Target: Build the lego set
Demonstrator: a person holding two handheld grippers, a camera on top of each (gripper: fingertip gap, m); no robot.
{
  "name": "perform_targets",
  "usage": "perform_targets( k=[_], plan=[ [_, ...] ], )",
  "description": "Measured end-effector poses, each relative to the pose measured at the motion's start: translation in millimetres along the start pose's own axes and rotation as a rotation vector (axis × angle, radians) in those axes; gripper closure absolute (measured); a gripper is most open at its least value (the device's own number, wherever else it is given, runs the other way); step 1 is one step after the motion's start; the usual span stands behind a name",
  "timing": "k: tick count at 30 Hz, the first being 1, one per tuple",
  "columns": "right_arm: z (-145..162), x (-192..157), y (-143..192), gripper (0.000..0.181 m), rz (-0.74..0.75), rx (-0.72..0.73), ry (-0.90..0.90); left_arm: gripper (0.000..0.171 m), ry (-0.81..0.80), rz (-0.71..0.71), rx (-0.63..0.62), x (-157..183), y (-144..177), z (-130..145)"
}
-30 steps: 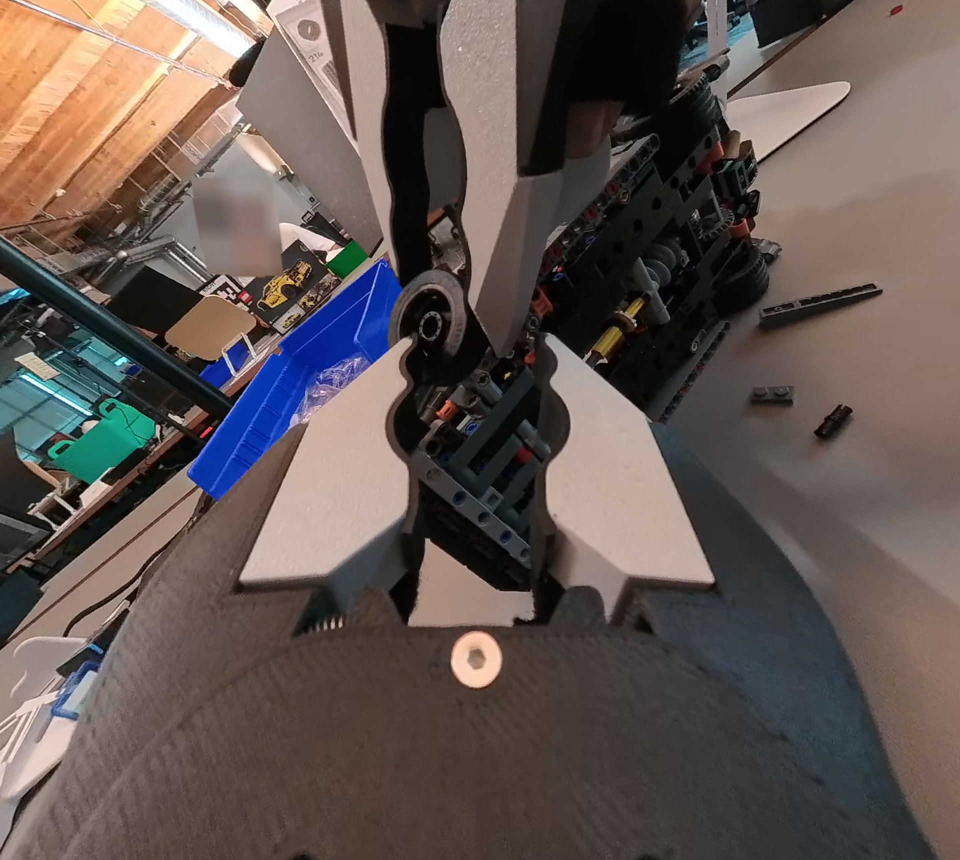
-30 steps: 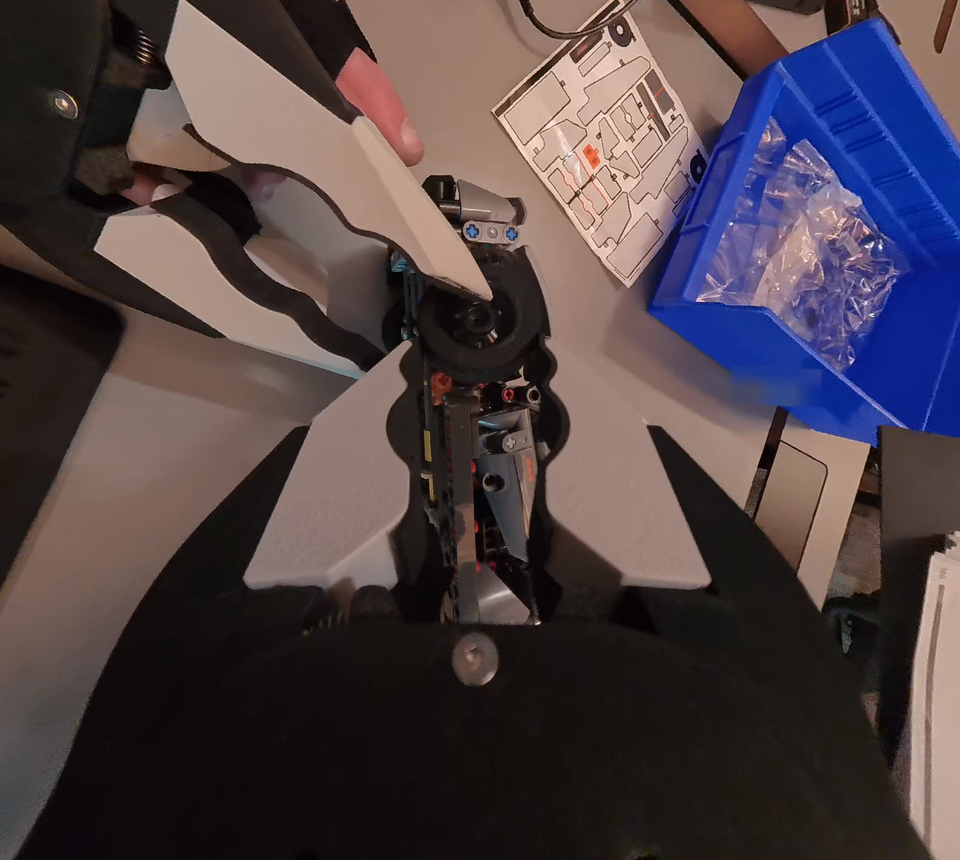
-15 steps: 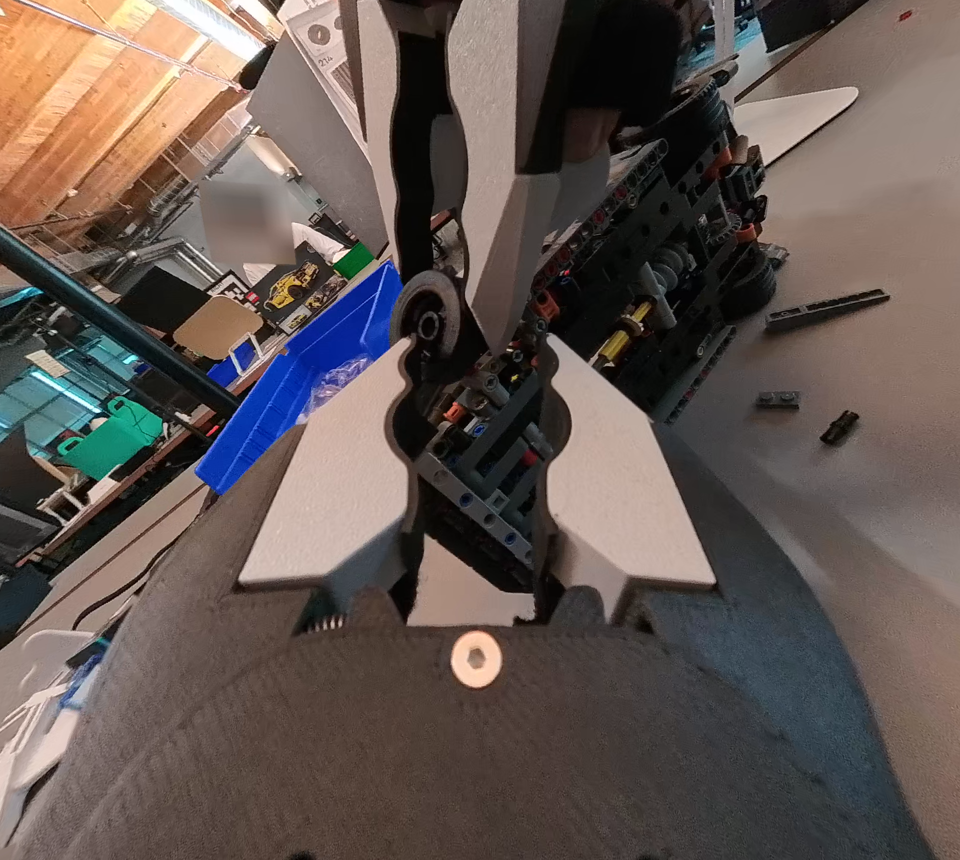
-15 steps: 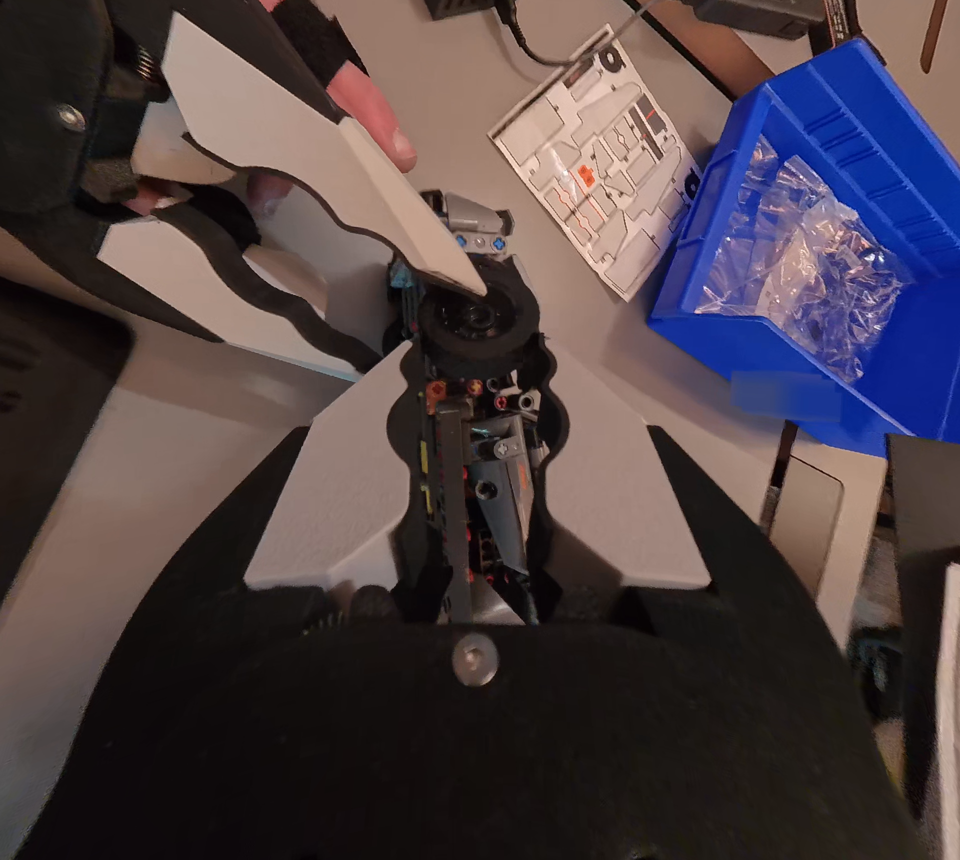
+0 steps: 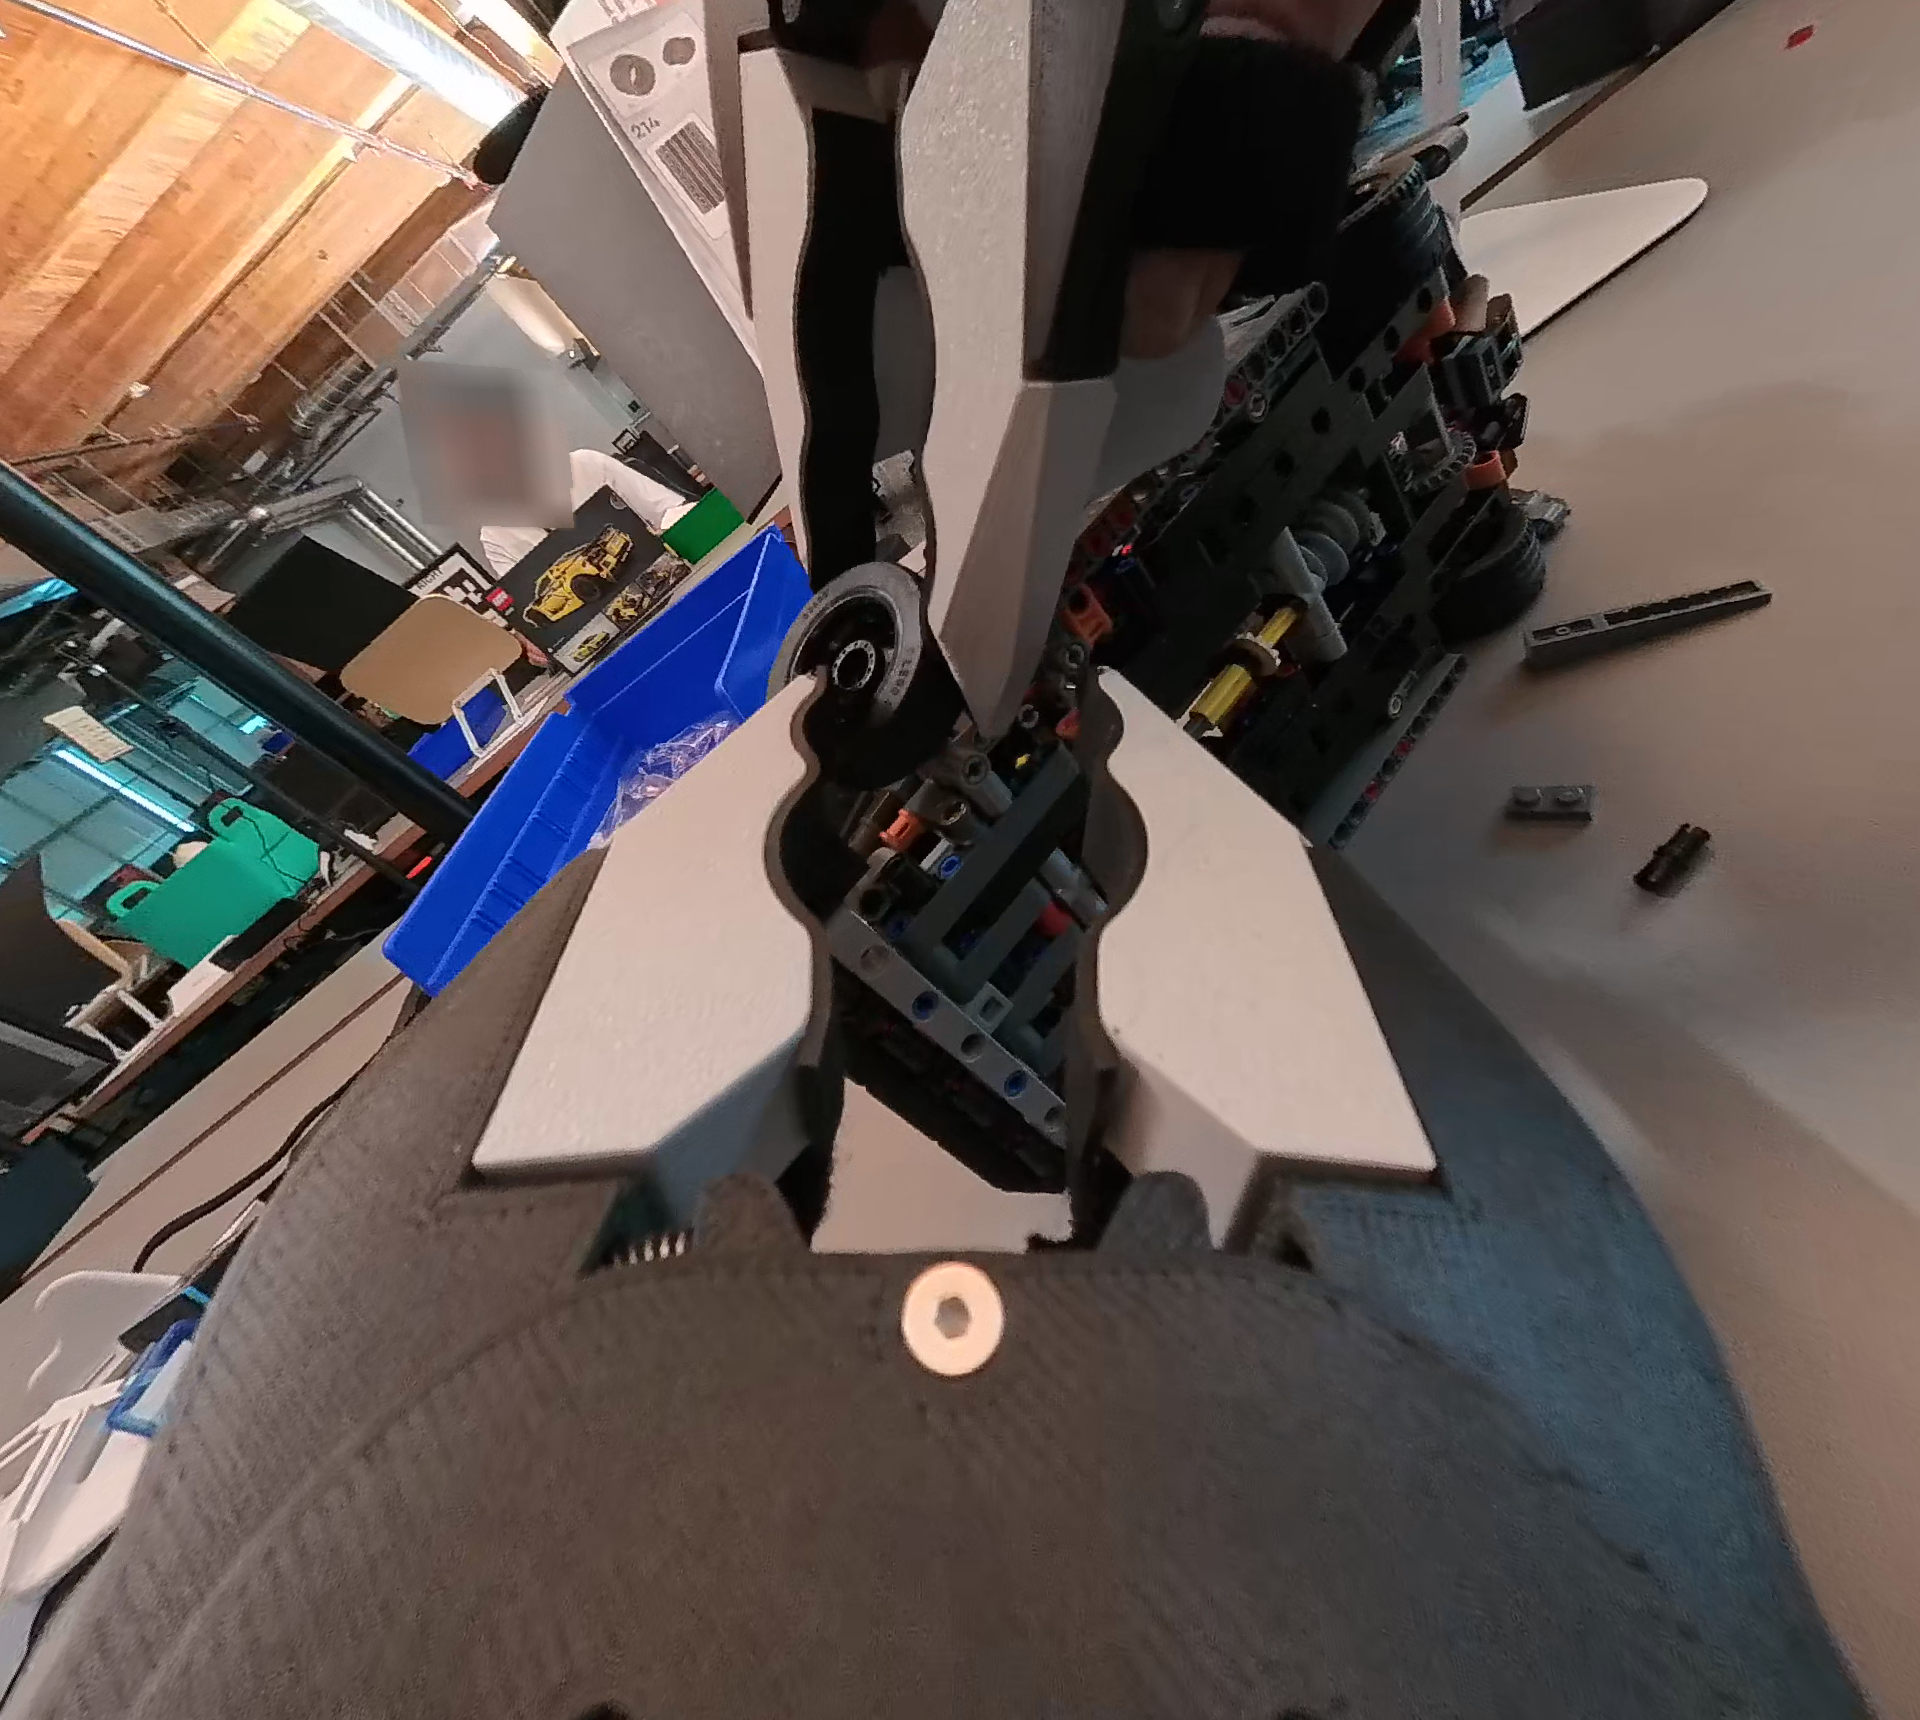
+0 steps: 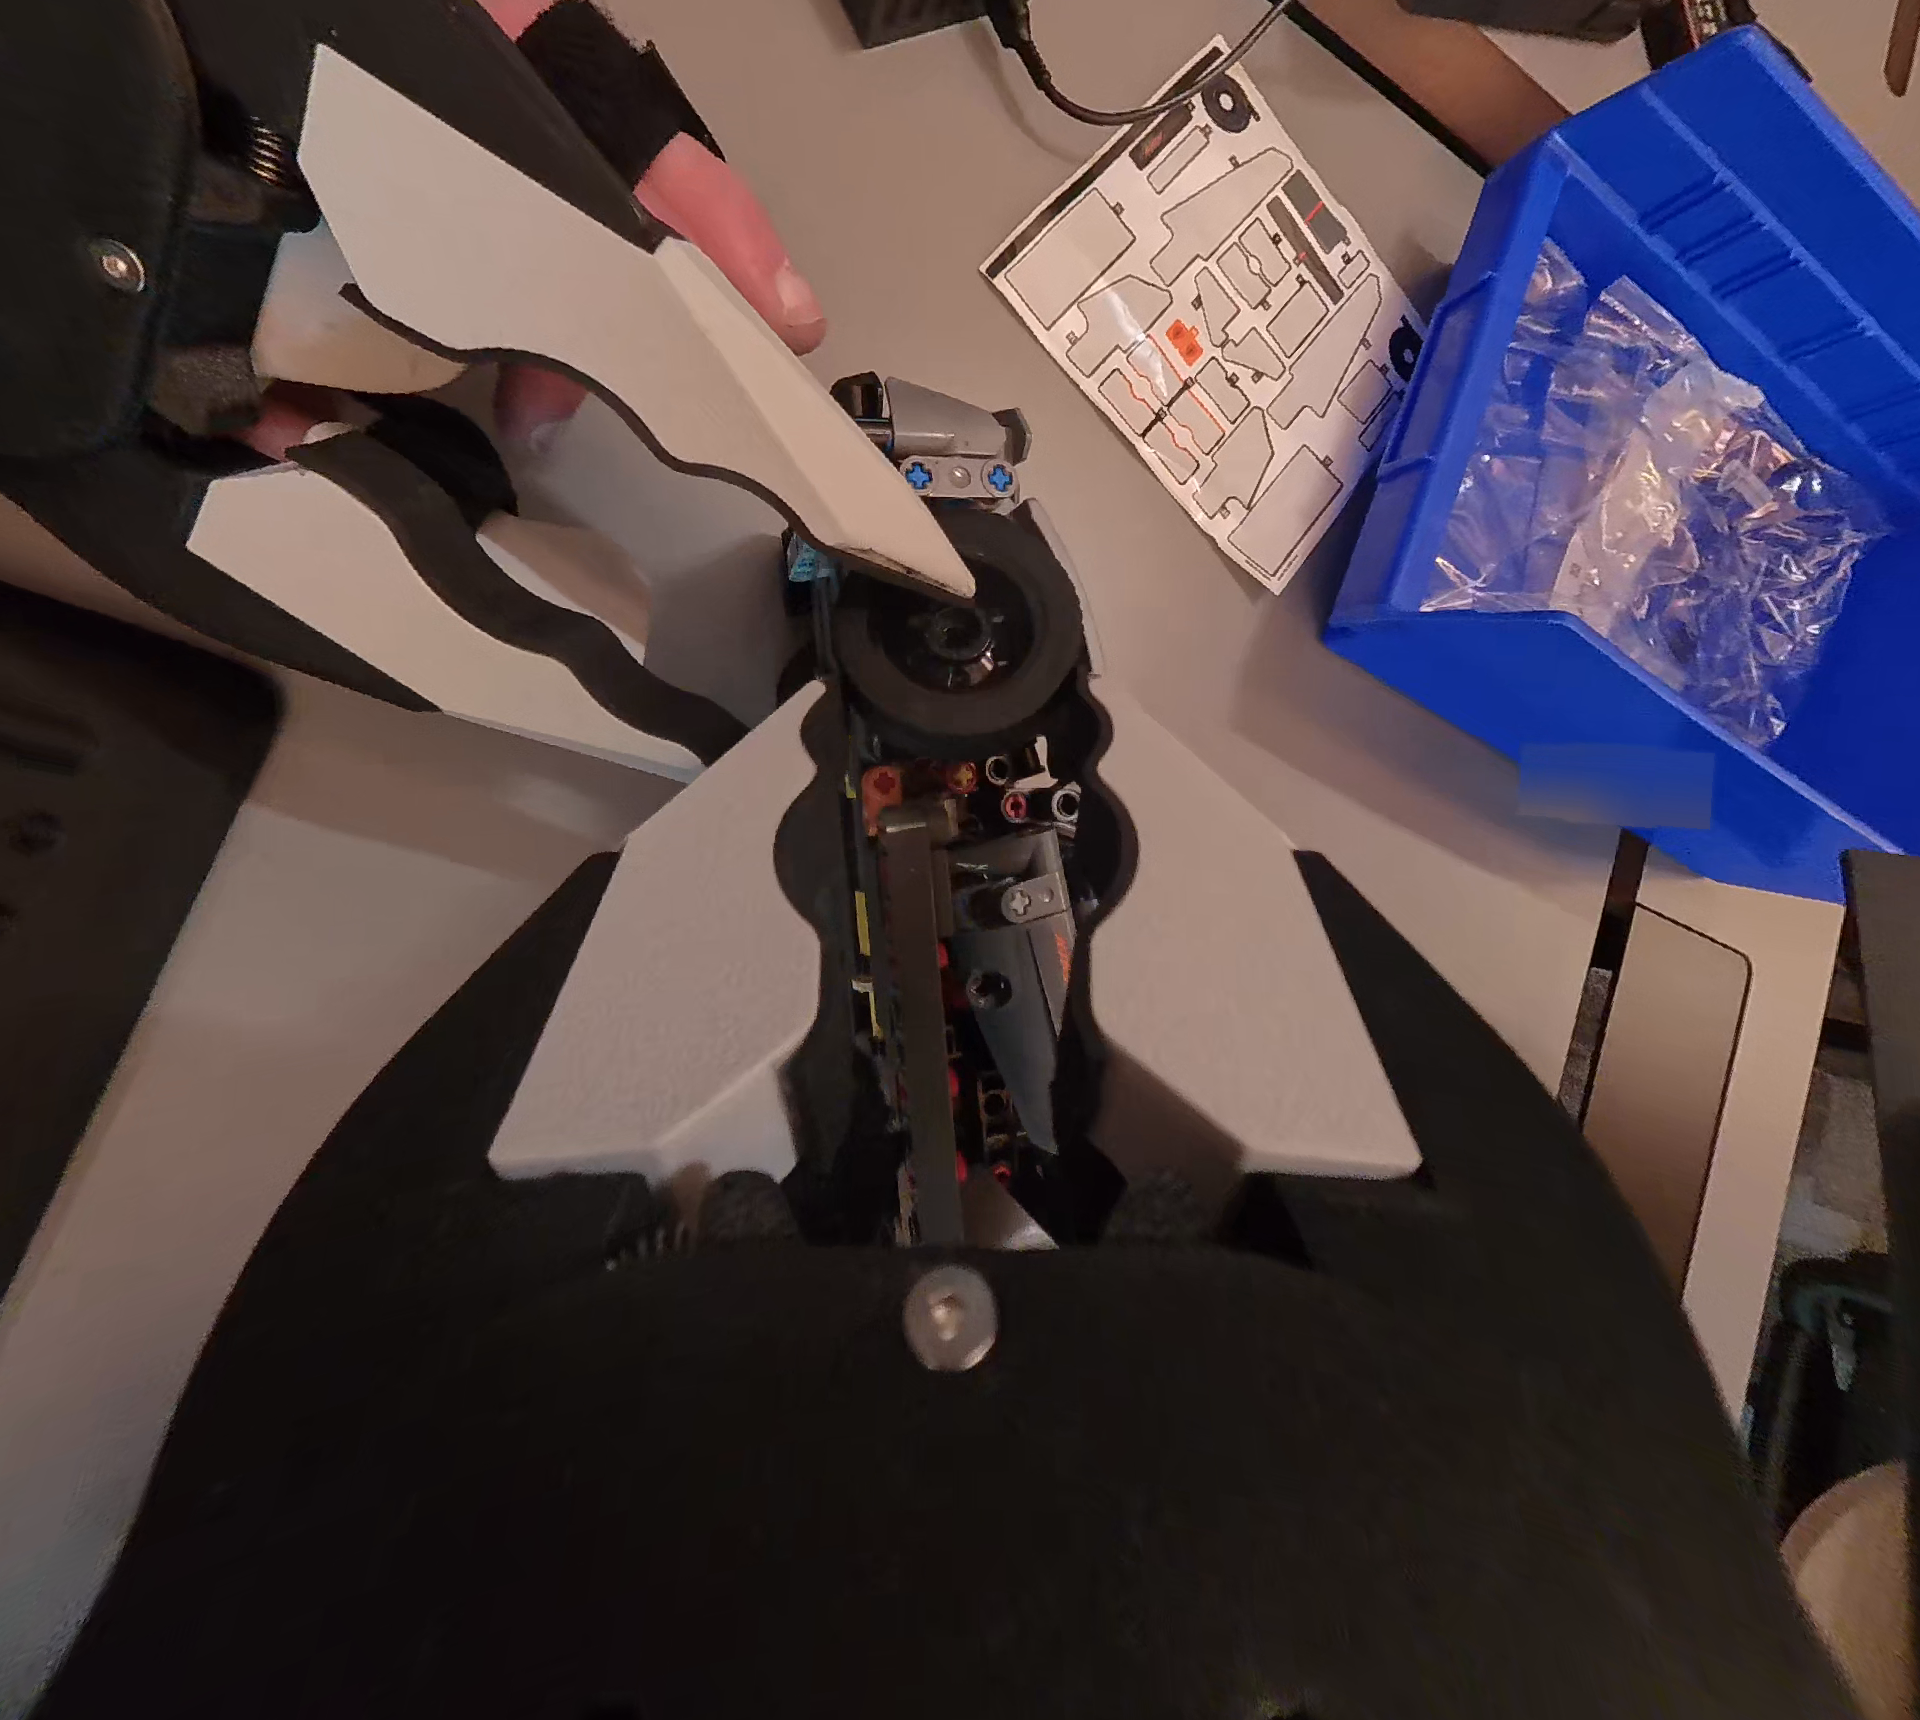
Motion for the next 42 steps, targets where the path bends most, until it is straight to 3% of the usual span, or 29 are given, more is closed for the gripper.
perform_targets(
  k=[5,11,22,42],
  plan=[
    [3.7,-0.7,-1.5,0.141,0.018,-0.036,0.014,0.126,-0.011,-0.004,-0.005,1.0,-1.0,-0.4],
    [-7.6,-0.9,14.1,0.133,0.044,0.035,0.024,0.126,-0.015,-0.007,-0.013,0.7,-1.5,0.3],
    [-4.0,-2.9,3.9,0.141,0.043,0.003,0.025,0.126,-0.028,-0.005,0.001,2.6,-1.2,-2.6],
    [-1.2,2.0,2.7,0.141,-0.047,0.017,-0.138,0.118,0.045,-0.023,0.008,-4.9,0.5,0.1]
  ],
)
Point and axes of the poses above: each gripper's, where its closed fingertips meet, y back along the fingers, z out of its underside, x = y × z across the jaws, the point moved 6 cm from there along y, back along the fingers, and after that the axes turned 3 degrees about -y, right-handed, at the moved point
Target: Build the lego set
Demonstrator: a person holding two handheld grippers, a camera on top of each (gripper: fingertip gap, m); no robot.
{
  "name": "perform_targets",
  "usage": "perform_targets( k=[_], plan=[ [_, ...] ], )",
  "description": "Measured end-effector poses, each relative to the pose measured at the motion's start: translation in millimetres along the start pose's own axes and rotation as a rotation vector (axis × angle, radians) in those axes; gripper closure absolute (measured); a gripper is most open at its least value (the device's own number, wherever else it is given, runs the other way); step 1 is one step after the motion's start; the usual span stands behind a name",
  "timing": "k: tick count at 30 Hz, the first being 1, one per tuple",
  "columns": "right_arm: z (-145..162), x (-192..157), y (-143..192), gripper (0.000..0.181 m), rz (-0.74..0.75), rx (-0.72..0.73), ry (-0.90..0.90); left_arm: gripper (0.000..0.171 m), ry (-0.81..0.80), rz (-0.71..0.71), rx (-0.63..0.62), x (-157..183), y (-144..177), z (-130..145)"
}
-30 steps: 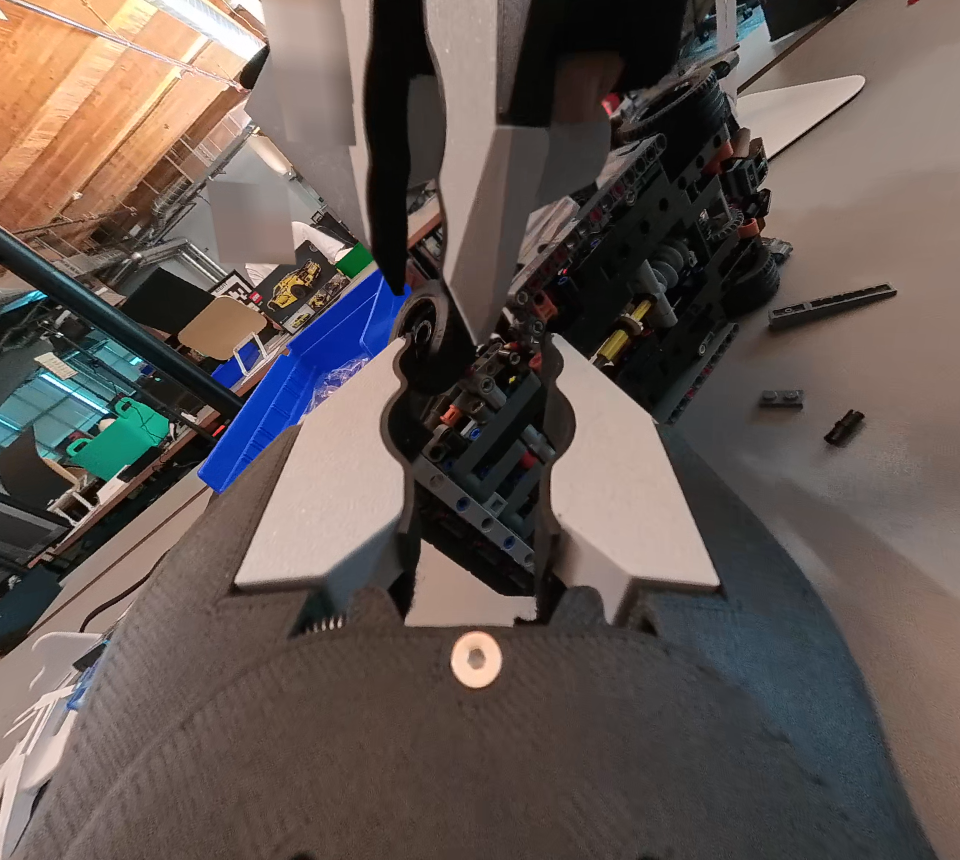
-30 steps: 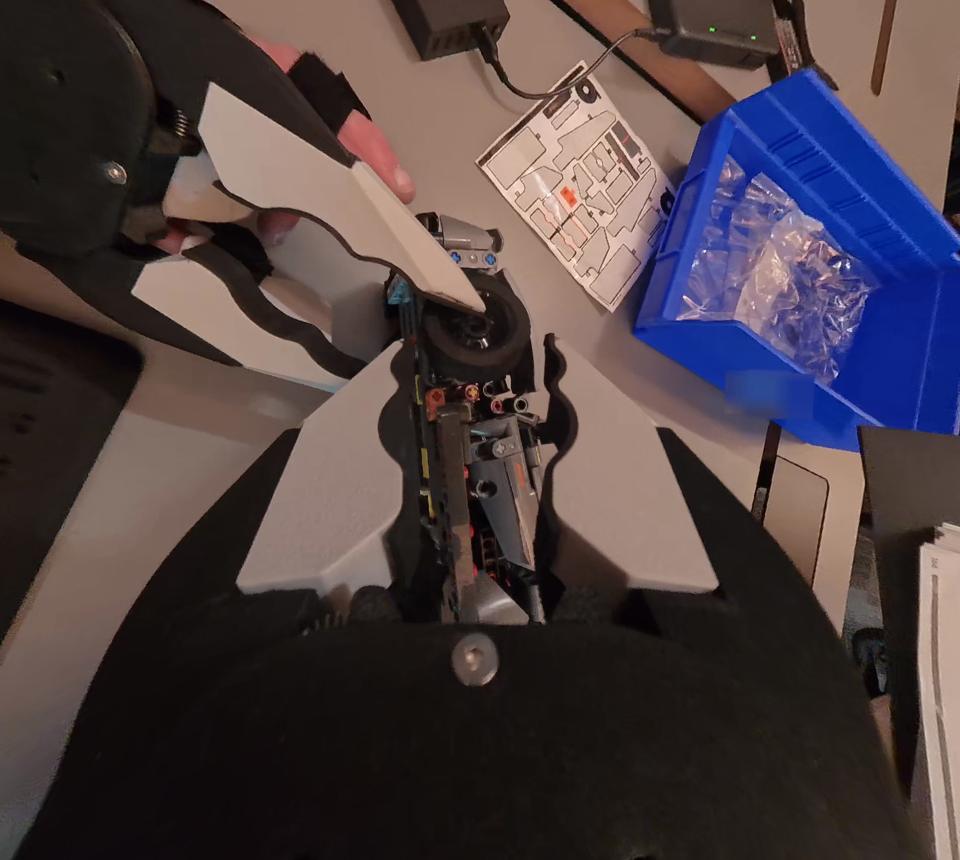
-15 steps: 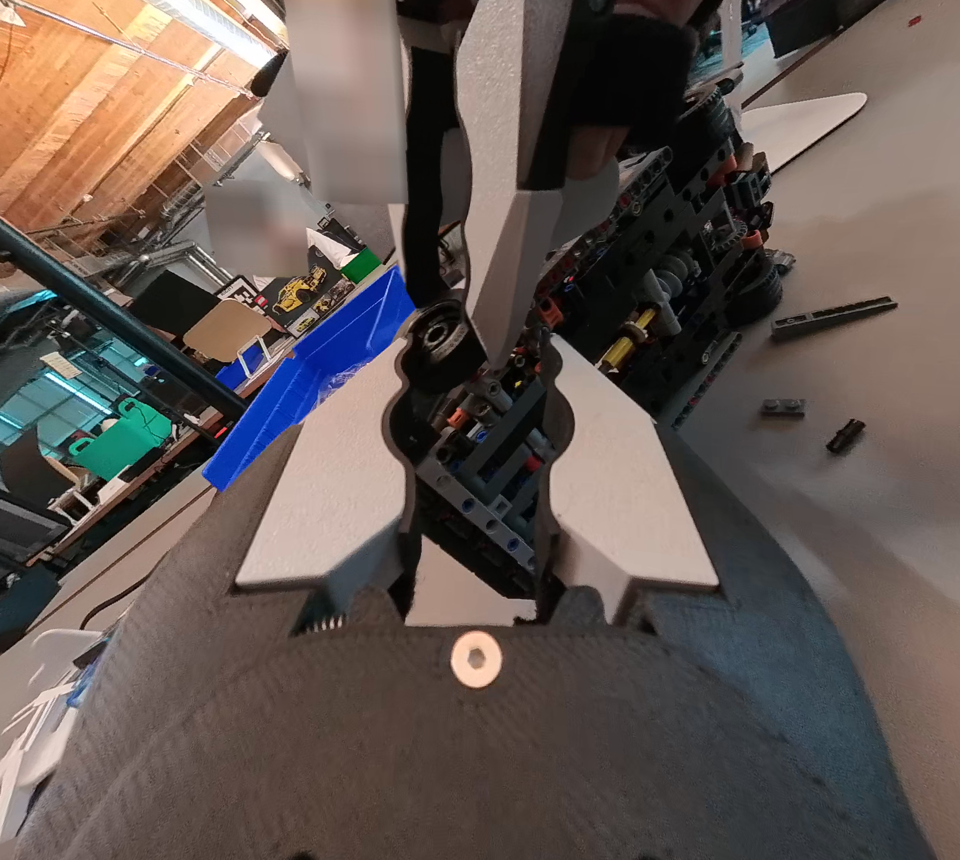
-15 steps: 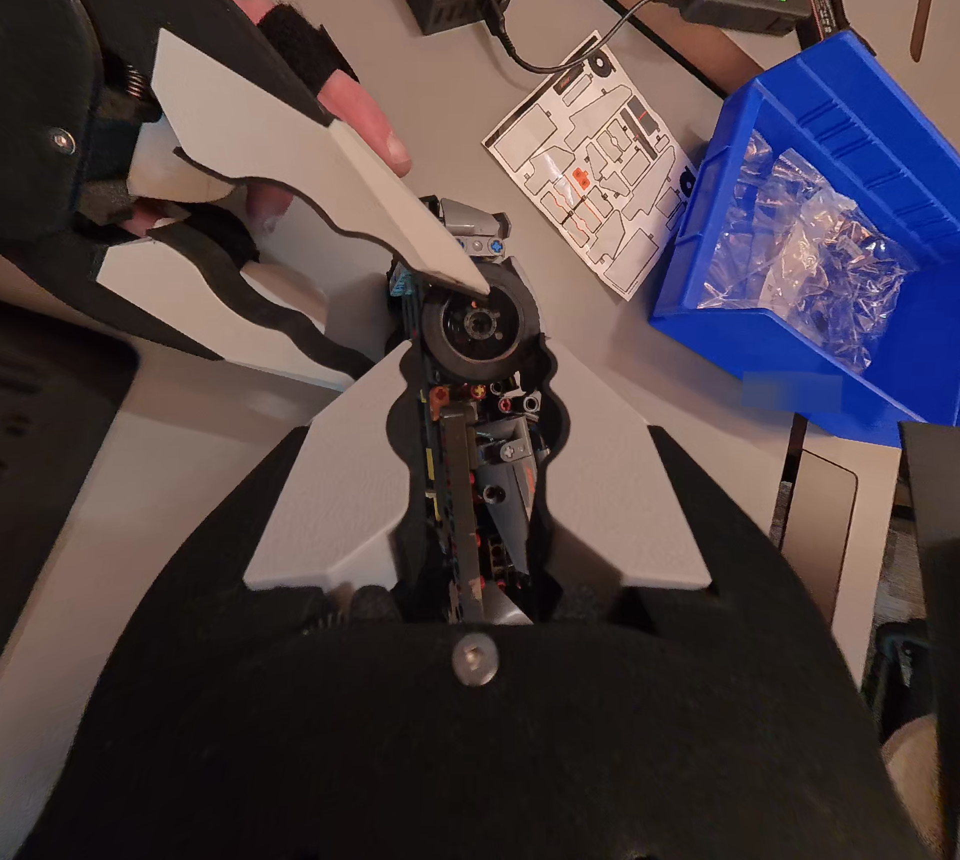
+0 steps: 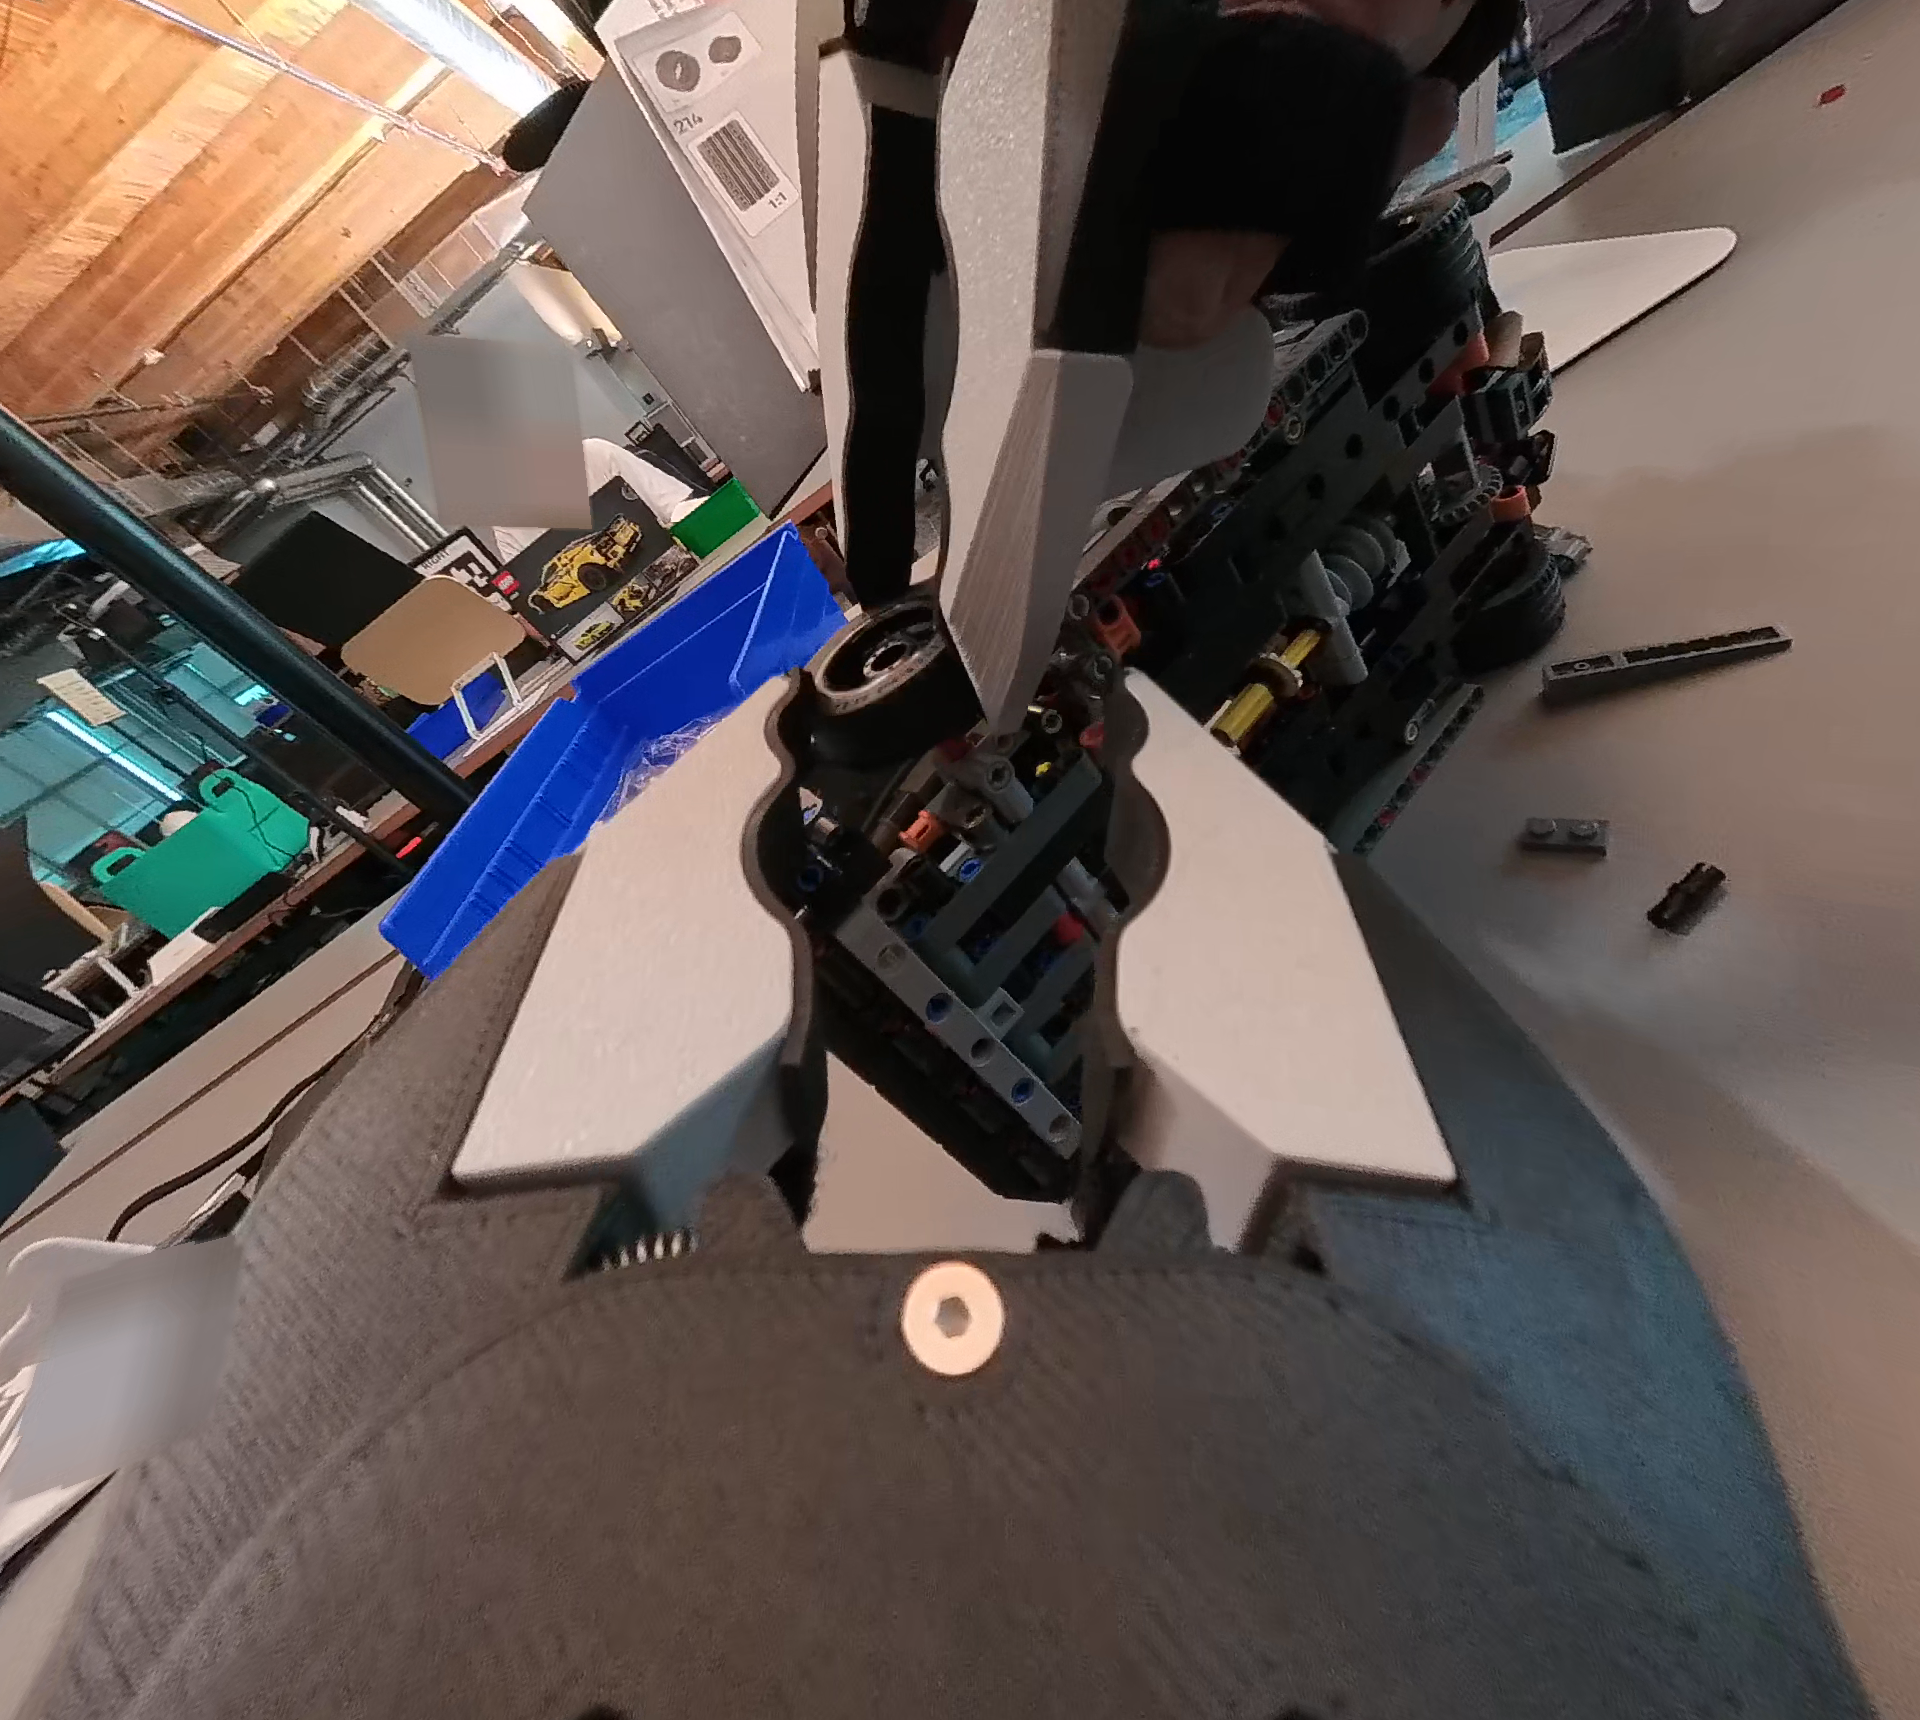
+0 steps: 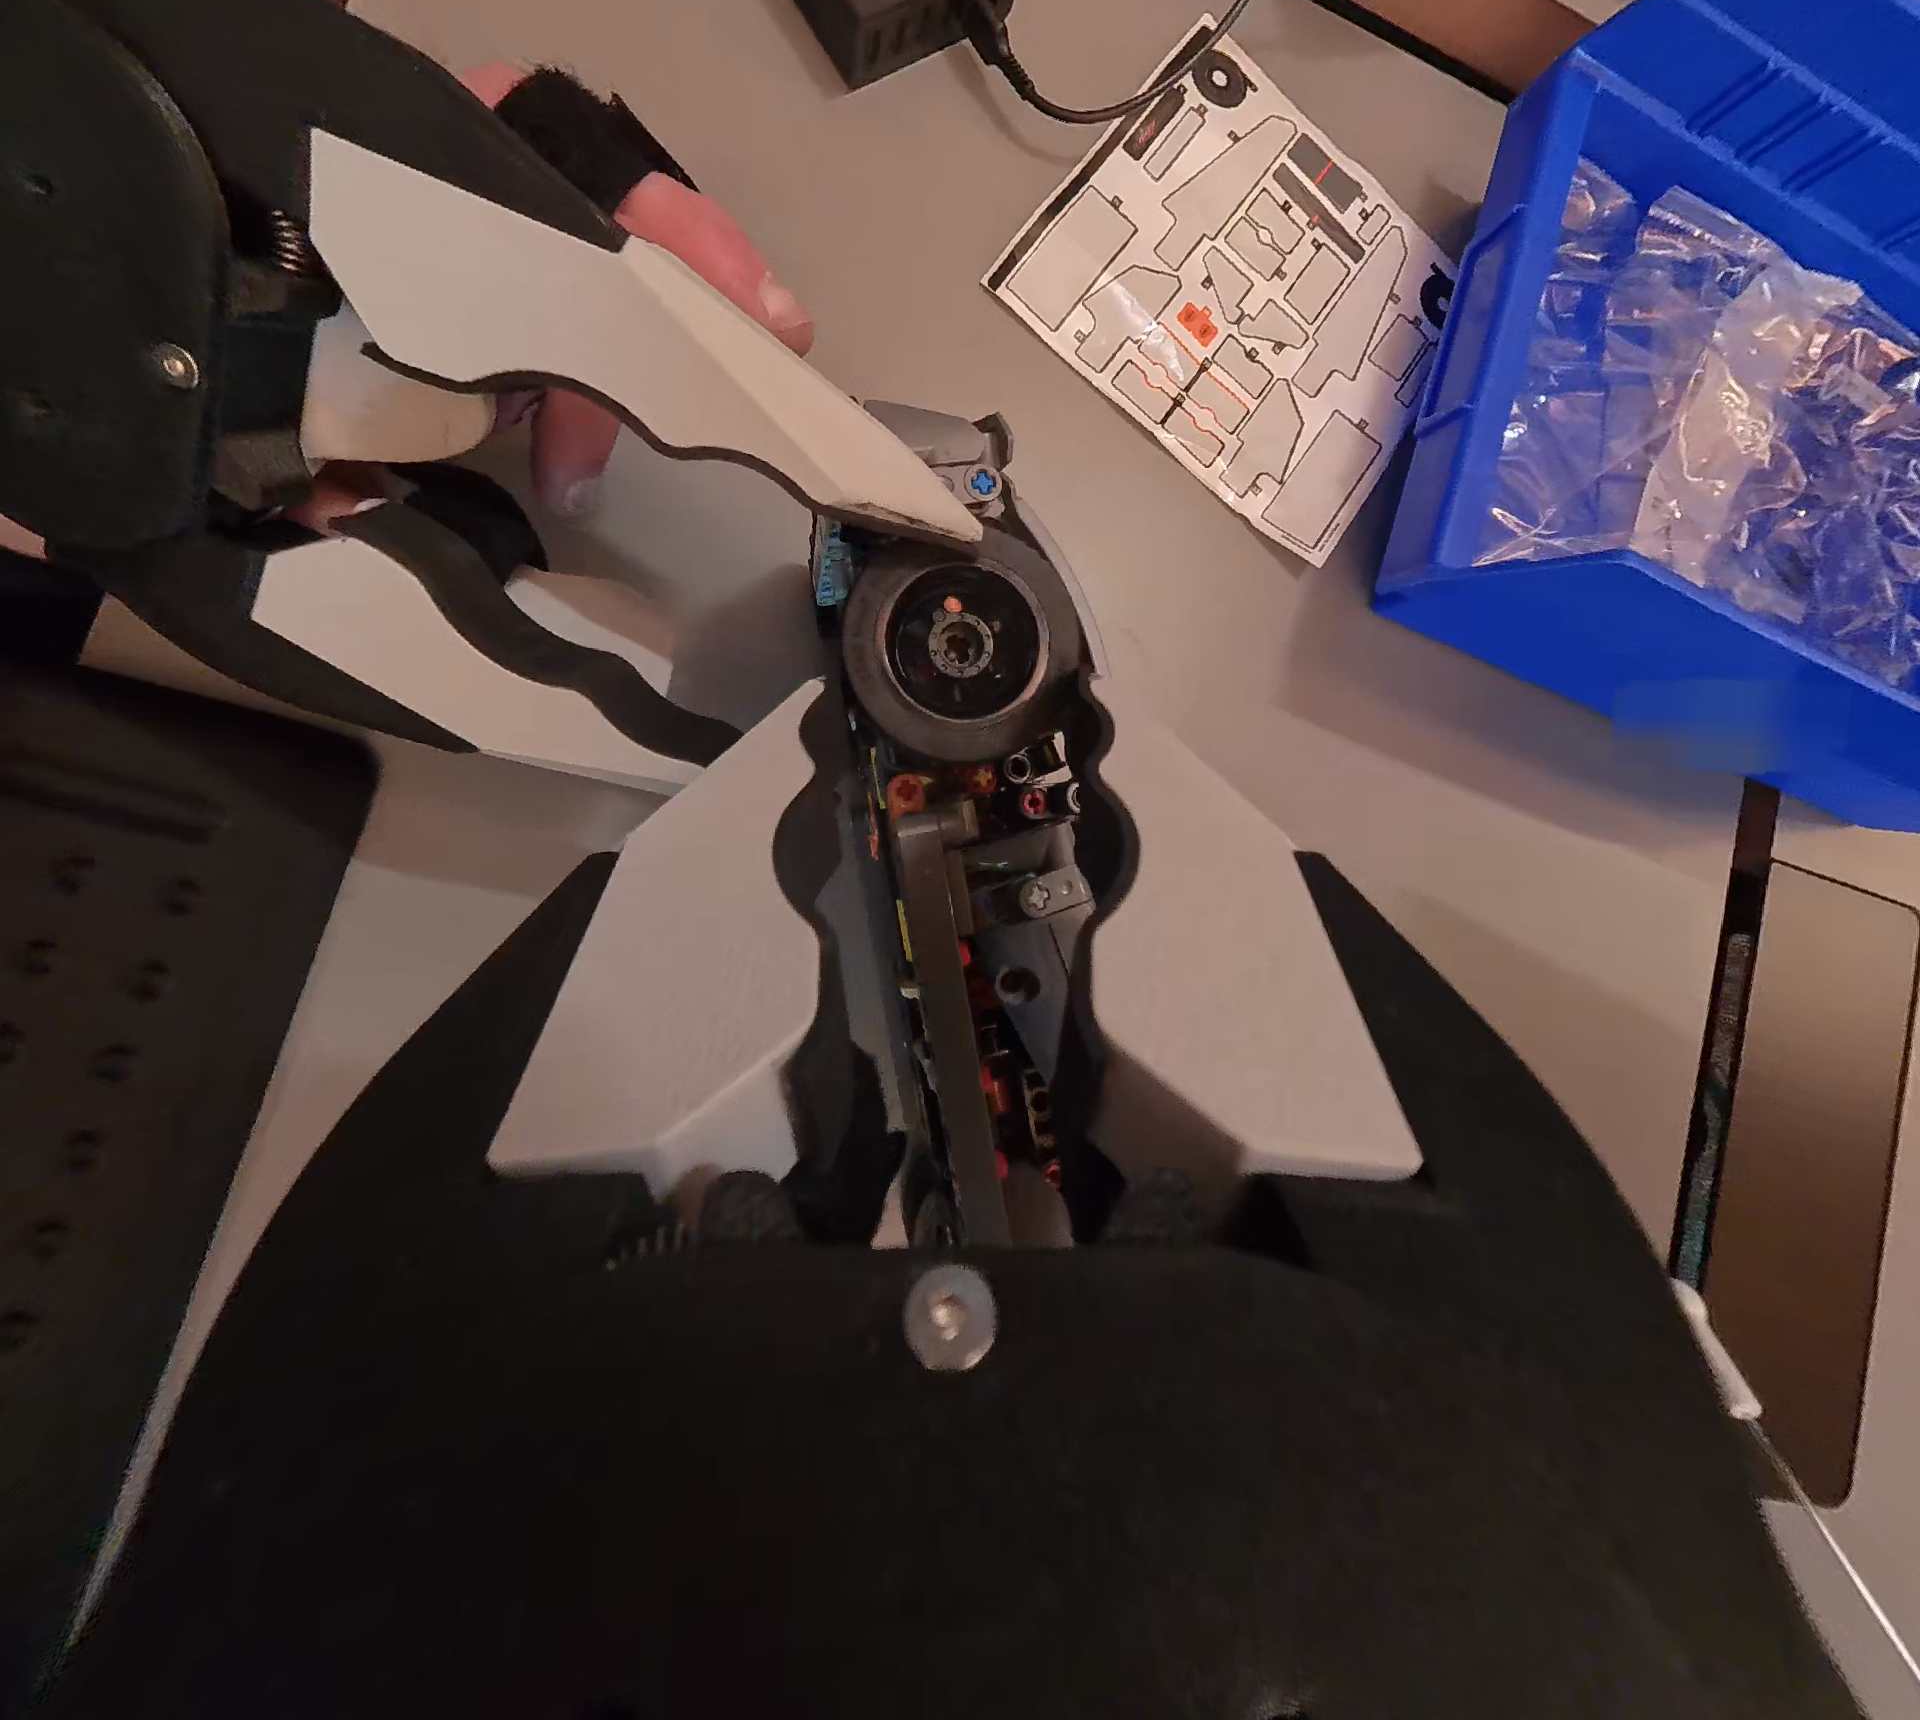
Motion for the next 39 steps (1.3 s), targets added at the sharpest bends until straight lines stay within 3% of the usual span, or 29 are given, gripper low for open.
perform_targets(
  k=[8,19,39],
  plan=[
    [-2.2,-2.7,-0.3,0.142,0.022,-0.025,-0.021,0.117,0.004,0.001,-0.005,0.3,-0.9,0.7],
    [0.4,9.8,8.8,0.141,-0.166,0.122,-0.201,0.114,0.066,-0.02,0.002,-7.6,1.6,4.1],
    [1.7,1.8,4.6,0.142,-0.023,0.015,-0.099,0.117,0.027,-0.004,0.008,-2.2,0.6,0.5]
  ],
)
Point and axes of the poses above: each gripper's, where its closed fingertips meet, y back along the fingers, z out of its underside, x = y × z across the jaws, the point moved 6 cm from there along y, back along the fingers, and after that the axes turned 3 degrees about -y, right-handed, at the moved point
